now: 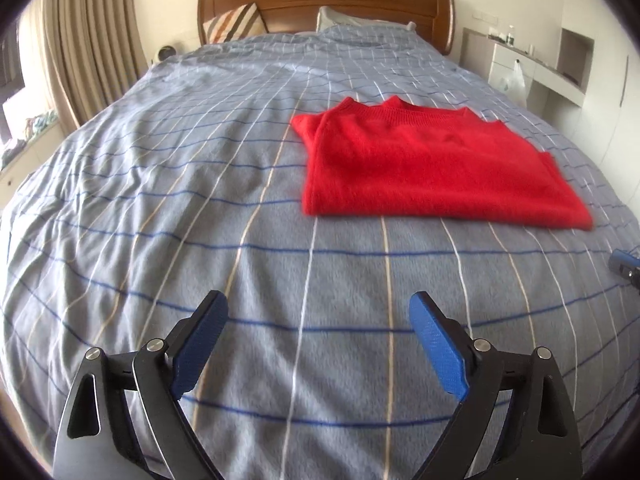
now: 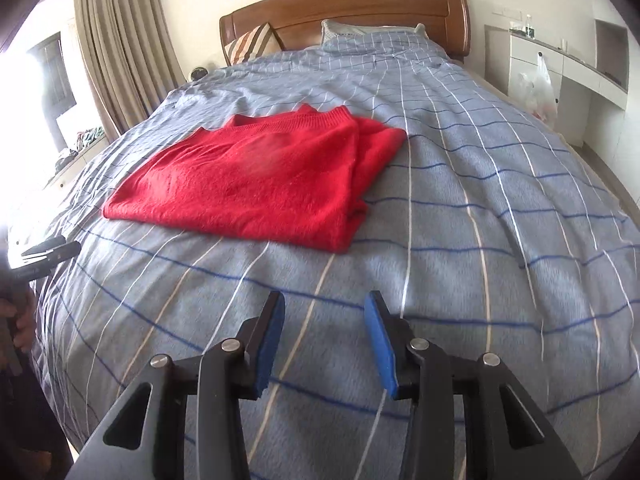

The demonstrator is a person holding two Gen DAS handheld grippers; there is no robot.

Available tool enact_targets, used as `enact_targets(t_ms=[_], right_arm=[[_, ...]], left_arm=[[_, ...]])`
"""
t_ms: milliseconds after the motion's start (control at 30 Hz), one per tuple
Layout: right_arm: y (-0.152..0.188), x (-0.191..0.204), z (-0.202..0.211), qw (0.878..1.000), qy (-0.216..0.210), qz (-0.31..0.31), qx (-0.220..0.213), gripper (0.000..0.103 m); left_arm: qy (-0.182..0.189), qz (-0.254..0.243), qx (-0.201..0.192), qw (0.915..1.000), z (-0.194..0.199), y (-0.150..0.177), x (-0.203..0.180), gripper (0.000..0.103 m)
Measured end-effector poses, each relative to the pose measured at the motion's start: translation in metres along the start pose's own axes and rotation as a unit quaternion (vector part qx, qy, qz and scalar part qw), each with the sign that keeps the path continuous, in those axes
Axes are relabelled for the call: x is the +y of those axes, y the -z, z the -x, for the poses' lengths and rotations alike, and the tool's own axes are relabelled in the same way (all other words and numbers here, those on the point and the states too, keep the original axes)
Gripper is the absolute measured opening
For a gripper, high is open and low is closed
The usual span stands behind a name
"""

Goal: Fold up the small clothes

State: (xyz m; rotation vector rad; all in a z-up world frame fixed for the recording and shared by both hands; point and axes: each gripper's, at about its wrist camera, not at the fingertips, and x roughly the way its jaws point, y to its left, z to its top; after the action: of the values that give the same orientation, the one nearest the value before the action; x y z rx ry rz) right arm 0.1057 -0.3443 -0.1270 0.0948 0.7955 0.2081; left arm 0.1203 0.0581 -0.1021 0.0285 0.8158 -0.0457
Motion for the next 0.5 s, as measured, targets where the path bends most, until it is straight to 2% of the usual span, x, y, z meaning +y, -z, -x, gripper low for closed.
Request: enact_targets(t_ms=[133, 500], right_arm=[[0.017, 0.007, 0.005, 1.0, 0.01, -0.004, -0.015, 0.056], [0.037, -0.006, -0.015, 0.999, -0.01, -0.037, -0.021, 0.058]], left_arm=[[-0.001, 0.016, 0.021, 0.9997, -0.016, 0.017, -0.002, 0.096], [-0.002, 0.023, -0.004, 0.9997, -0.024, 0.034, -0.004, 0.102]])
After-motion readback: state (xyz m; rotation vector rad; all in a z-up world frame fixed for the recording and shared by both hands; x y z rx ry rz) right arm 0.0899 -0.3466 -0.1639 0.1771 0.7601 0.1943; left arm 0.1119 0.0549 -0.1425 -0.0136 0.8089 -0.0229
